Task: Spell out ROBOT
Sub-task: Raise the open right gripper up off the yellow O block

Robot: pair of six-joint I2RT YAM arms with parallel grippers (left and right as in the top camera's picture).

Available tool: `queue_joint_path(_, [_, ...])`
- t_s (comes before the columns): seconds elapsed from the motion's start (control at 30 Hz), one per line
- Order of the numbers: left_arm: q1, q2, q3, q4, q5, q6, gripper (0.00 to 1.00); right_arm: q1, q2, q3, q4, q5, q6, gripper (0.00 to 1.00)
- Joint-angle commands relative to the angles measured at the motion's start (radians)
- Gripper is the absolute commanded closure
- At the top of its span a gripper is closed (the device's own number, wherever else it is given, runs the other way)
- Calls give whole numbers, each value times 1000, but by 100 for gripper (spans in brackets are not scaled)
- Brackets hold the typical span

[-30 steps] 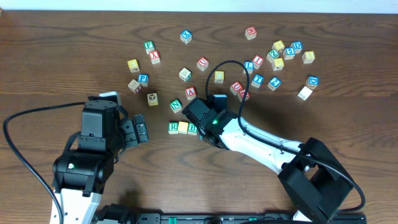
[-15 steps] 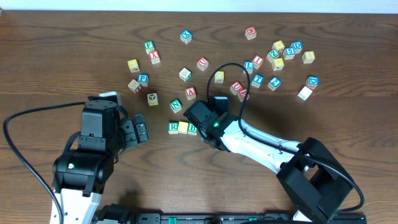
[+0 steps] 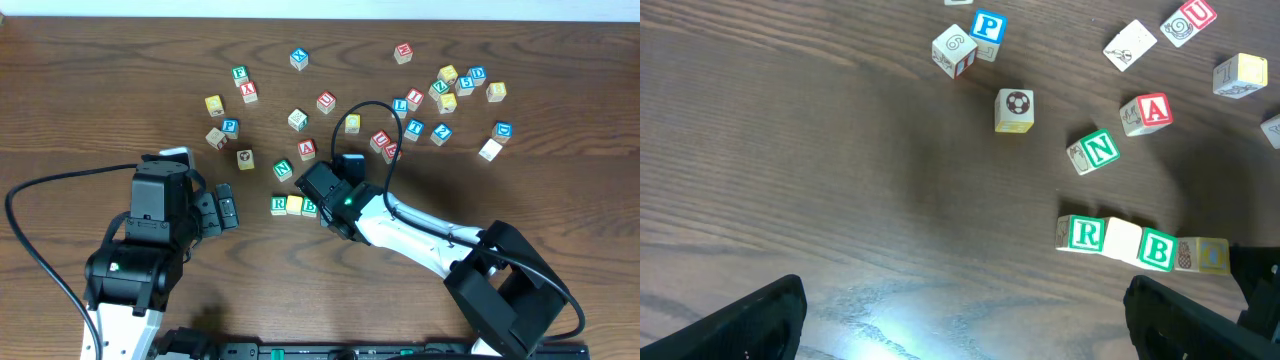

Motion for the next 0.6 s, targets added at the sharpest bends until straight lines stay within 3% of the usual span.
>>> queue_joint_path(0.0, [5, 0, 22, -2, -5, 12, 0, 5, -10, -9, 10, -8, -29, 99])
queue_joint_path(0.57, [5, 0, 22, -2, -5, 12, 0, 5, -10, -9, 54, -51, -90, 99])
